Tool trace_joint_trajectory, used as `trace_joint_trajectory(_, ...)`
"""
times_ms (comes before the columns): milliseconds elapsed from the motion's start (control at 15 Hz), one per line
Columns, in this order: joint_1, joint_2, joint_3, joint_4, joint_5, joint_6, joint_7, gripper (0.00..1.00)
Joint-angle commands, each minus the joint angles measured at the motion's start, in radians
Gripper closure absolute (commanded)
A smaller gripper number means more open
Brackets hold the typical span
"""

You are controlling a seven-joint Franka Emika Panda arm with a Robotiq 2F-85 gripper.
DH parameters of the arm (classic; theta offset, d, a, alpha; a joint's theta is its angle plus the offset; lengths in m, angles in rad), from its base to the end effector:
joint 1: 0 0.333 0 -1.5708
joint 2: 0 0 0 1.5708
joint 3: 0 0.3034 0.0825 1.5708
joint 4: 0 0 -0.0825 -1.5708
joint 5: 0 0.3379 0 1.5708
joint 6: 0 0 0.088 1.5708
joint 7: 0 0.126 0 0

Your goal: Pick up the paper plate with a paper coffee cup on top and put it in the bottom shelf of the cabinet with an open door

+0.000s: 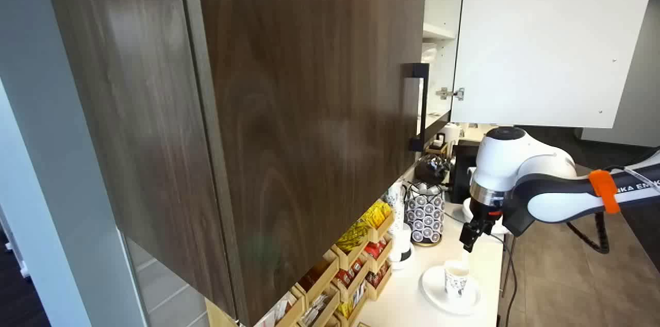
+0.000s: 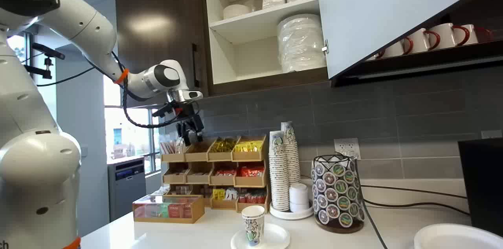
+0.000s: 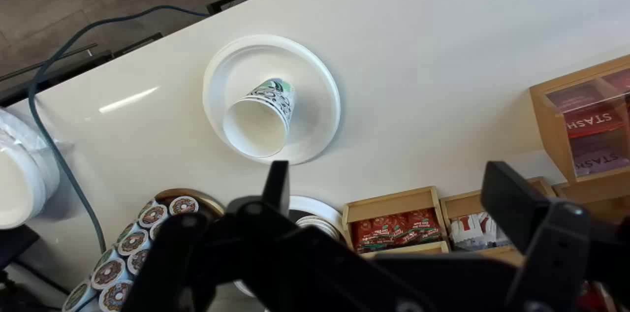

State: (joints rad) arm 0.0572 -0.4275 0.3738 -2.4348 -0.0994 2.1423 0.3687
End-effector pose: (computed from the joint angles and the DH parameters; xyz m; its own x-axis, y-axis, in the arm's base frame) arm 0.3617 0.1663 0.4515 0.9788 0.1043 0.1761 0.0706 -0.9797 0.1875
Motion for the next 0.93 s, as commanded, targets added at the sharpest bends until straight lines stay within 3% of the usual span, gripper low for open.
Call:
trace_joint_trajectory(0, 0.03, 0.005, -0.028, 0.002, -0.015, -0.004, 0.012, 0.0)
trace_joint_trajectory(400, 0.03, 0.005, -0.028, 0.002, -0.015, -0.004, 0.012, 0.0)
trace_joint_trajectory(667, -0.016, 0.021, -0.172, -0.013, 0.044, 0.019, -0.053, 0.0)
trace_joint_trajectory(867, -0.003, 0.044, -0.32, -0.014, 0.158, 0.027, -0.258, 0.0)
